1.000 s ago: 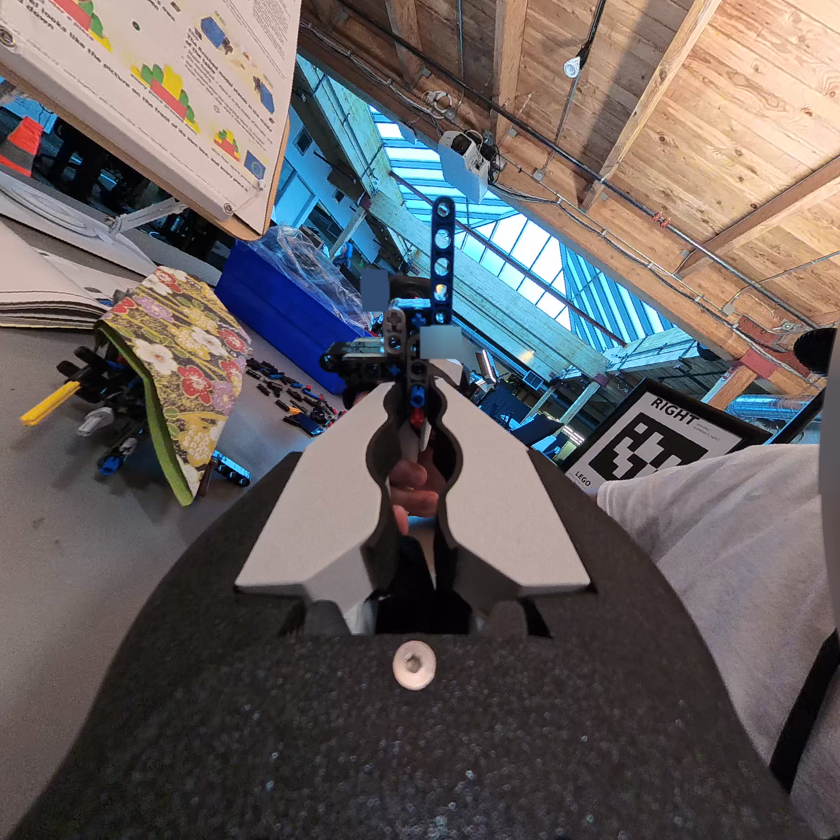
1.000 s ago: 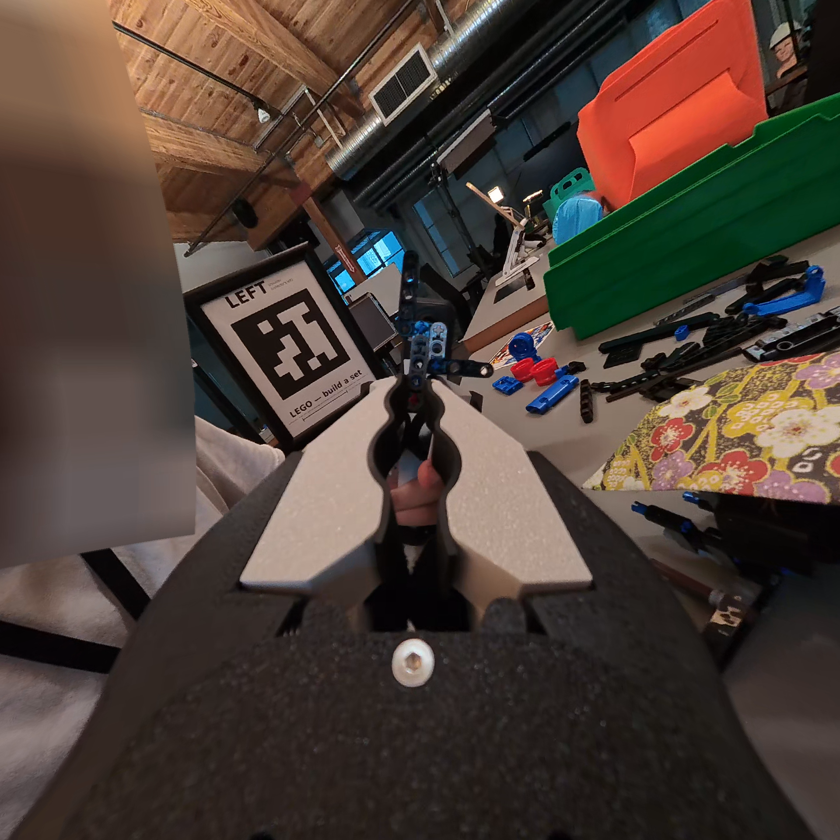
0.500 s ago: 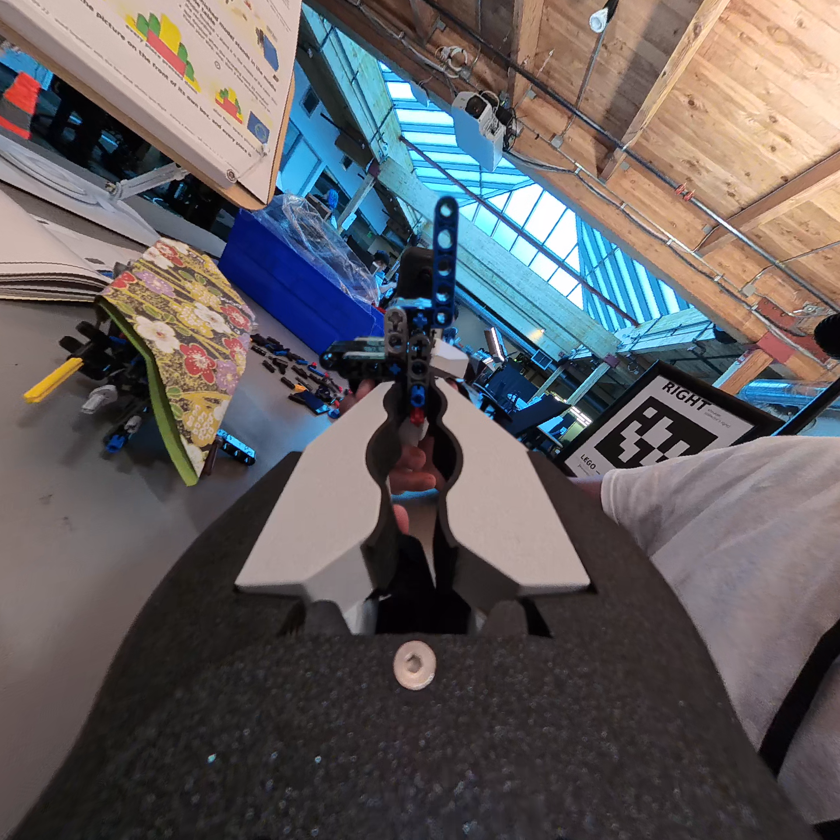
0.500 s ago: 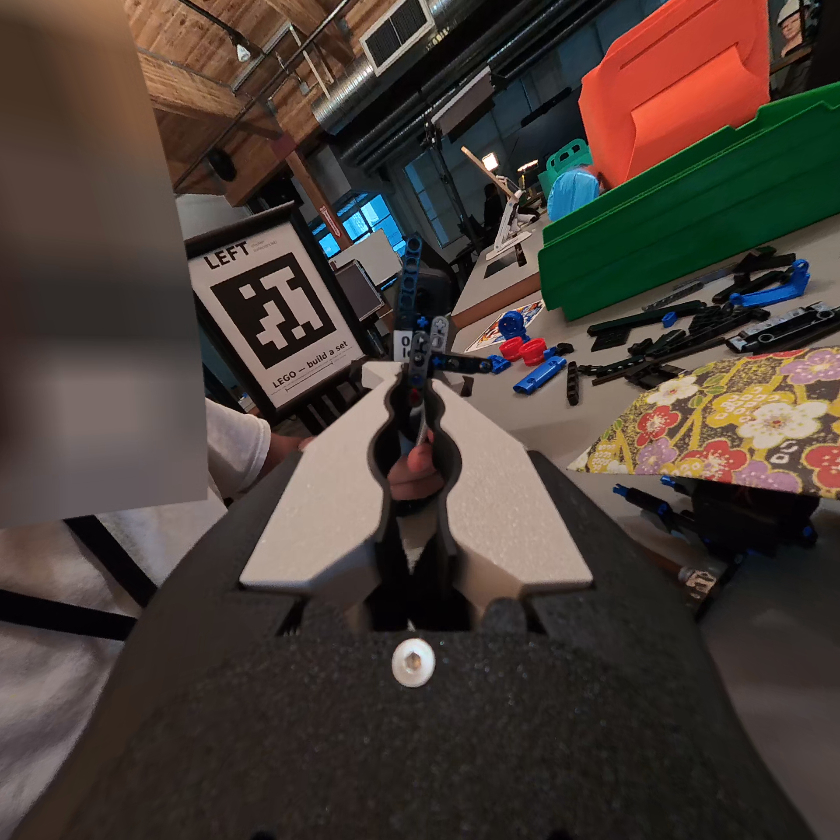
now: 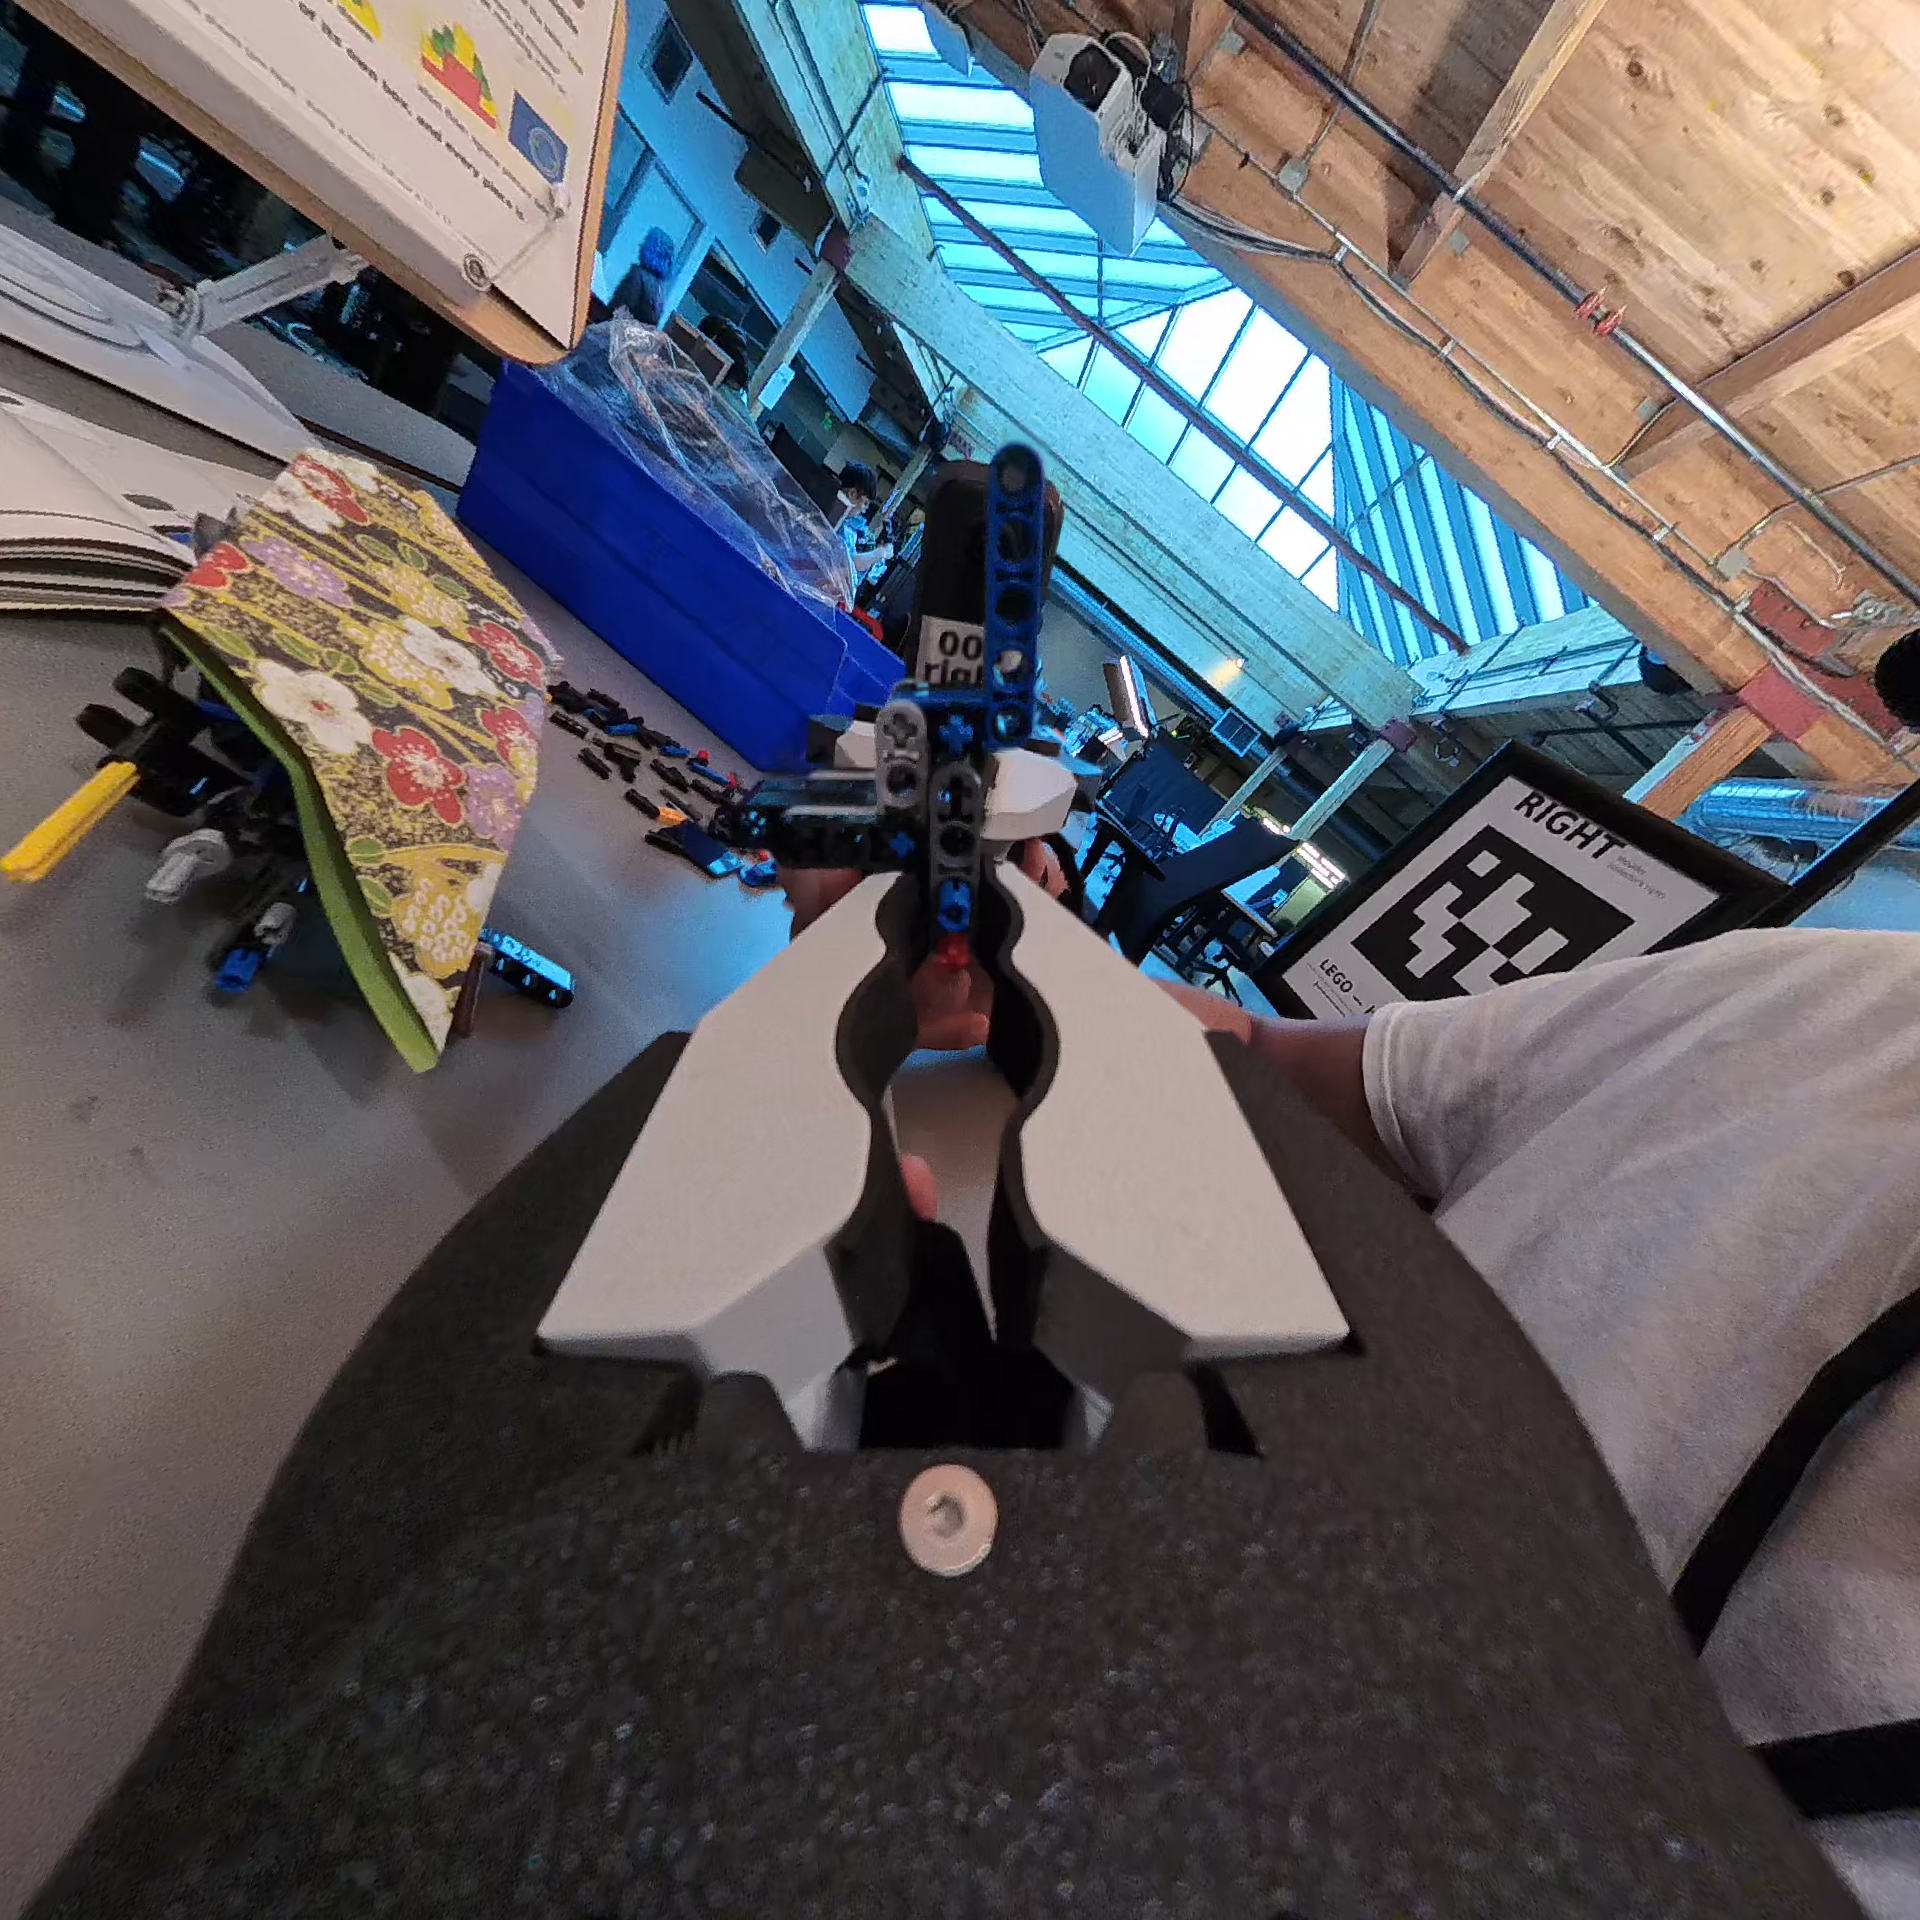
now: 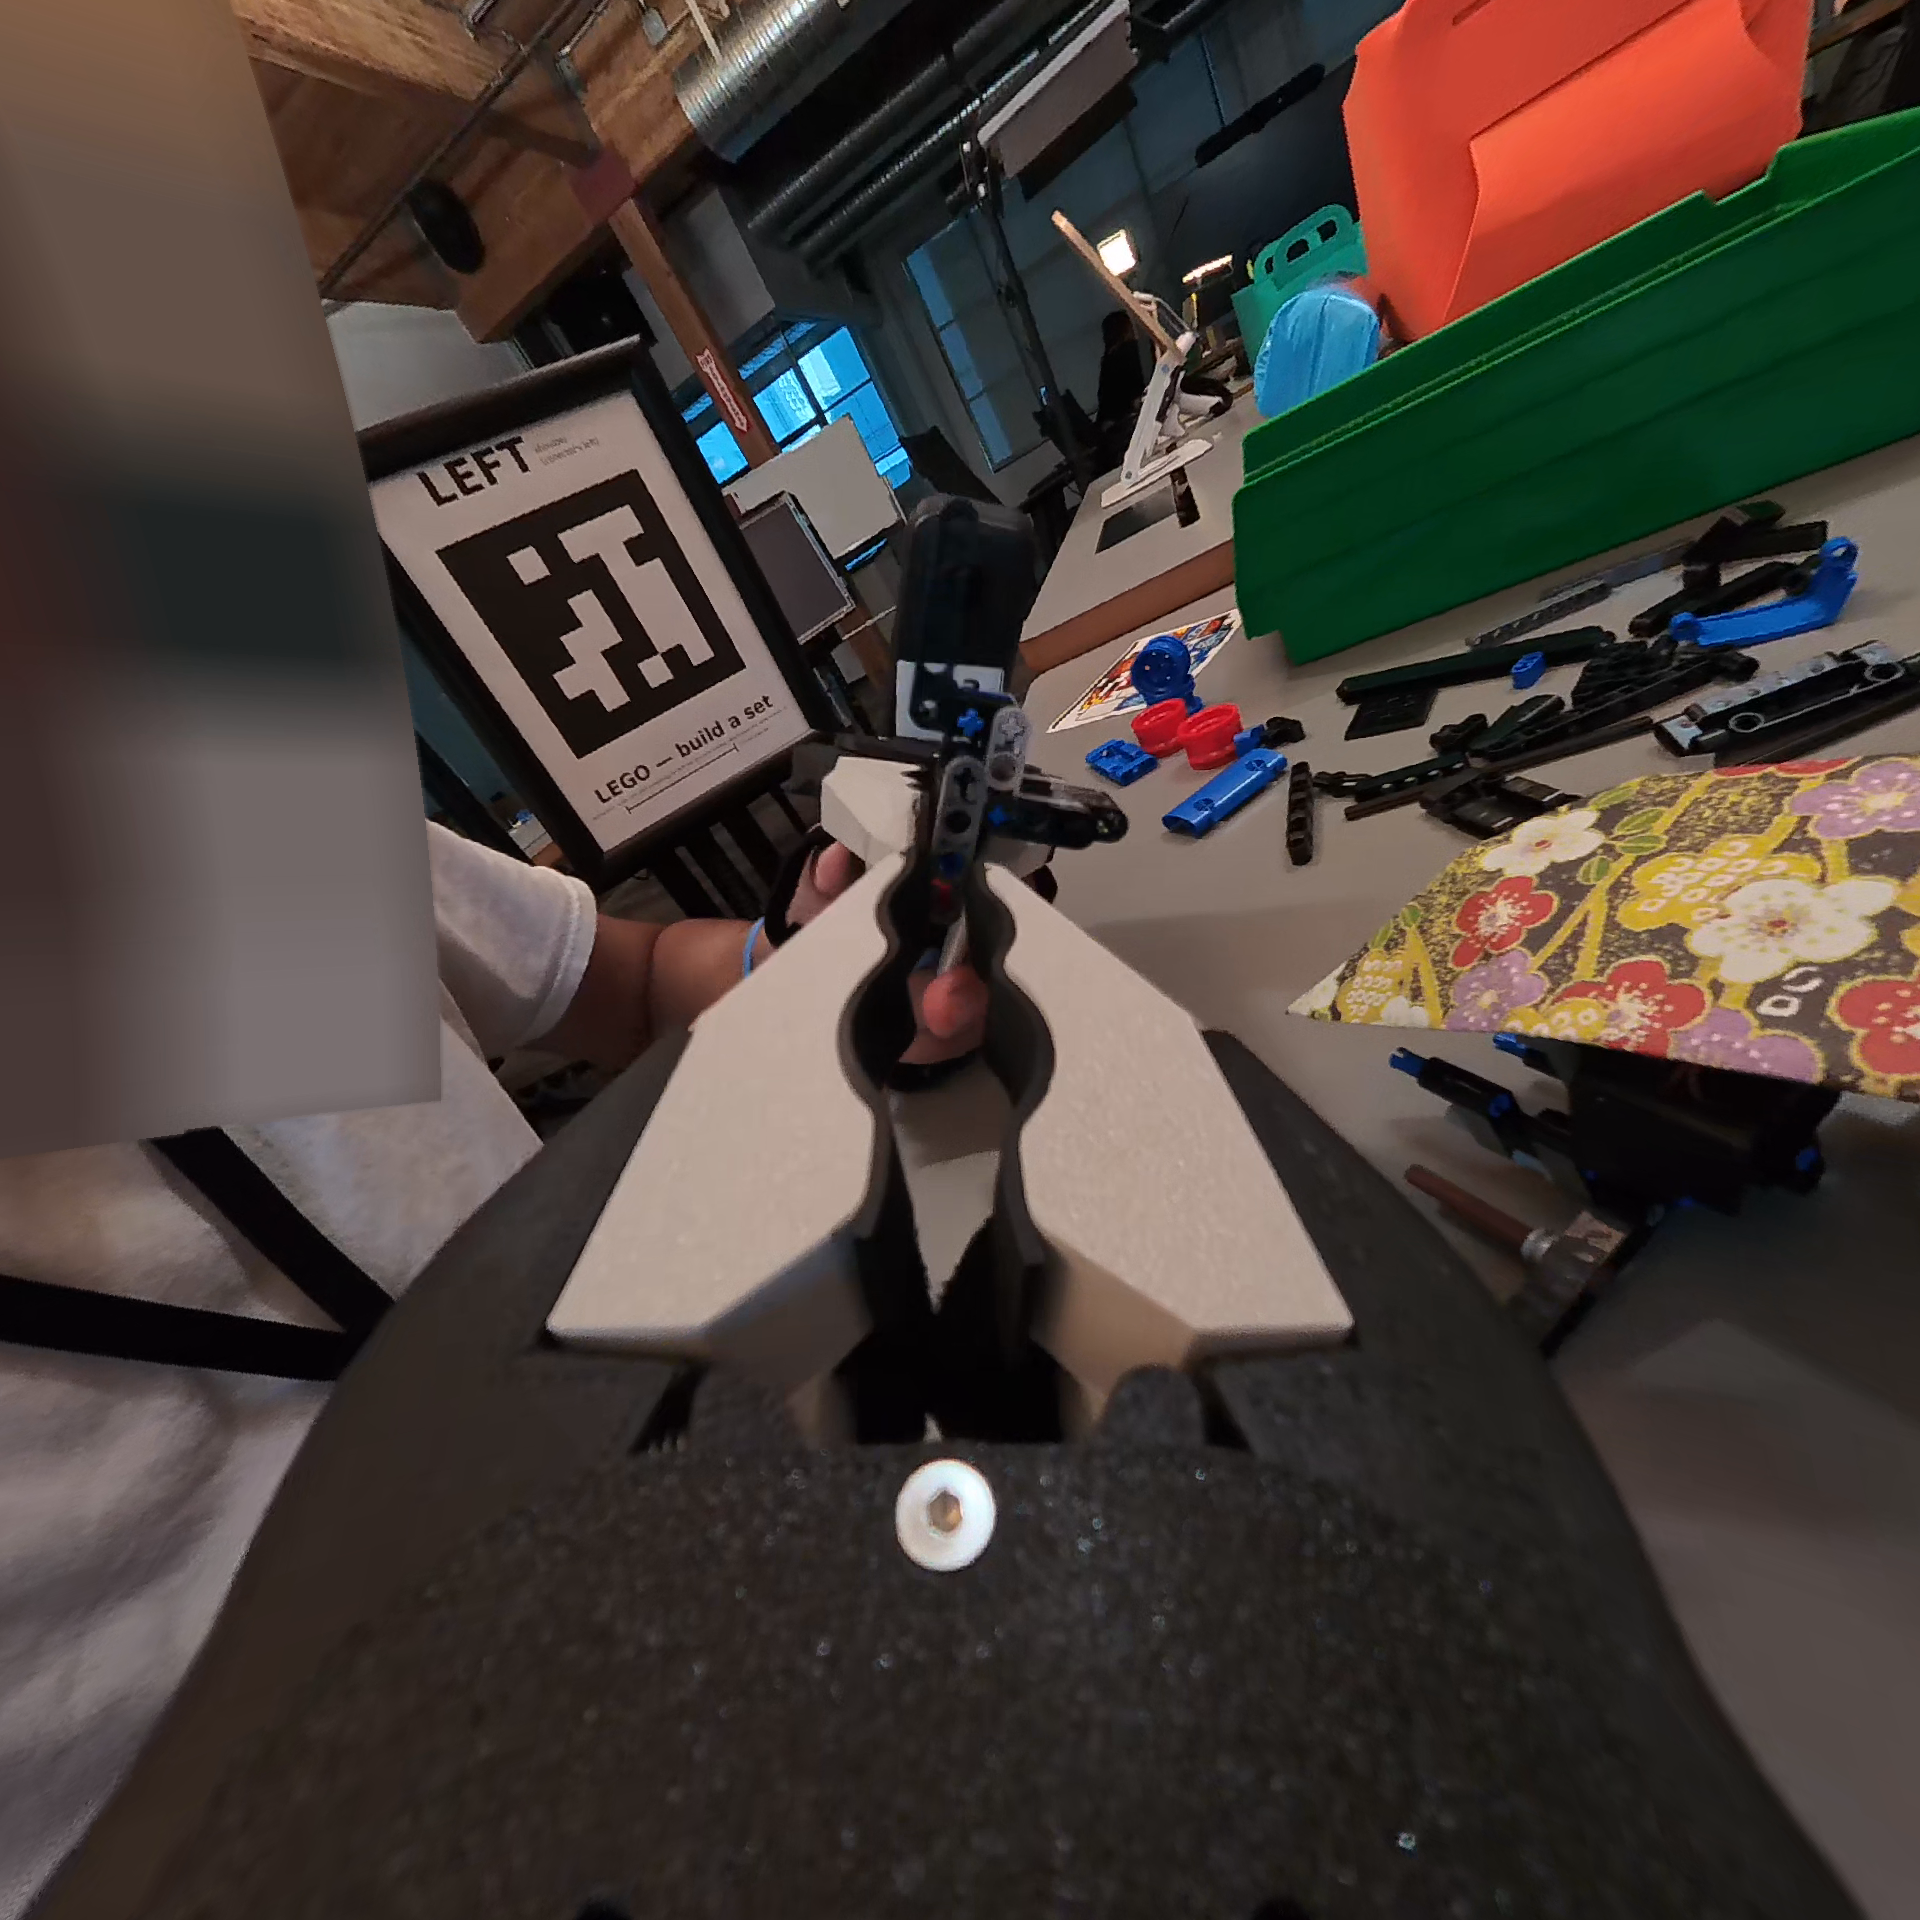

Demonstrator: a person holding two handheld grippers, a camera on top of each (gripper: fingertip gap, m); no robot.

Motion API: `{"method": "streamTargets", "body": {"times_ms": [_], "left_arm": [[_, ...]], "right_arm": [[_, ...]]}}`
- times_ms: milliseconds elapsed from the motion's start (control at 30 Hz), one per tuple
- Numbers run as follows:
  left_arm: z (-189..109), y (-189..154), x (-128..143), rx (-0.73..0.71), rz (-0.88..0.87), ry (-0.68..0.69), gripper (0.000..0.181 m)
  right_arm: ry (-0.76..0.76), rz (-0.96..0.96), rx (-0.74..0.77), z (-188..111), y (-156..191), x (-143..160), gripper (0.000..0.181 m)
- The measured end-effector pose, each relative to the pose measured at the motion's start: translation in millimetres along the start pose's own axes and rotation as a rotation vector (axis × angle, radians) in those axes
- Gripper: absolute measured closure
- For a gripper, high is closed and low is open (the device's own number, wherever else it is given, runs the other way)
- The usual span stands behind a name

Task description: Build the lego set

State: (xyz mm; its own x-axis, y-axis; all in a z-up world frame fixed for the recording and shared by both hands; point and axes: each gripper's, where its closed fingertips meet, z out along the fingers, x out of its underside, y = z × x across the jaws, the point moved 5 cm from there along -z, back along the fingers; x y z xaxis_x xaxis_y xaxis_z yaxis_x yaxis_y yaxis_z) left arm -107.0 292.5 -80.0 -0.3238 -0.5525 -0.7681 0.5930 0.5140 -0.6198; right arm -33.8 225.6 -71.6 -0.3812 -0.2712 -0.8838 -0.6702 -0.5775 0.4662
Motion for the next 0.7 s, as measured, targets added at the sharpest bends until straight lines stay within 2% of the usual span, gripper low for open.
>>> {"method": "streamTargets", "body": {"times_ms": [233, 367, 700], "left_arm": [[-1.2, -2.7, 5.1, 0.014, 0.013, 0.075, 0.175], [-4.4, -2.7, 11.3, 0.018, 0.007, 0.166, 0.175], [-2.1, 1.7, 14.0, -0.018, -0.002, 0.195, 0.175]], "right_arm": [[0.049, 0.010, -0.030, -0.6, 3.0, 6.0, 0.176], [0.114, 0.013, -0.035, -0.1, 5.1, 15.0, 0.176], [0.148, 0.025, 0.006, 0.3, 0.5, 18.2, 0.175]]}}
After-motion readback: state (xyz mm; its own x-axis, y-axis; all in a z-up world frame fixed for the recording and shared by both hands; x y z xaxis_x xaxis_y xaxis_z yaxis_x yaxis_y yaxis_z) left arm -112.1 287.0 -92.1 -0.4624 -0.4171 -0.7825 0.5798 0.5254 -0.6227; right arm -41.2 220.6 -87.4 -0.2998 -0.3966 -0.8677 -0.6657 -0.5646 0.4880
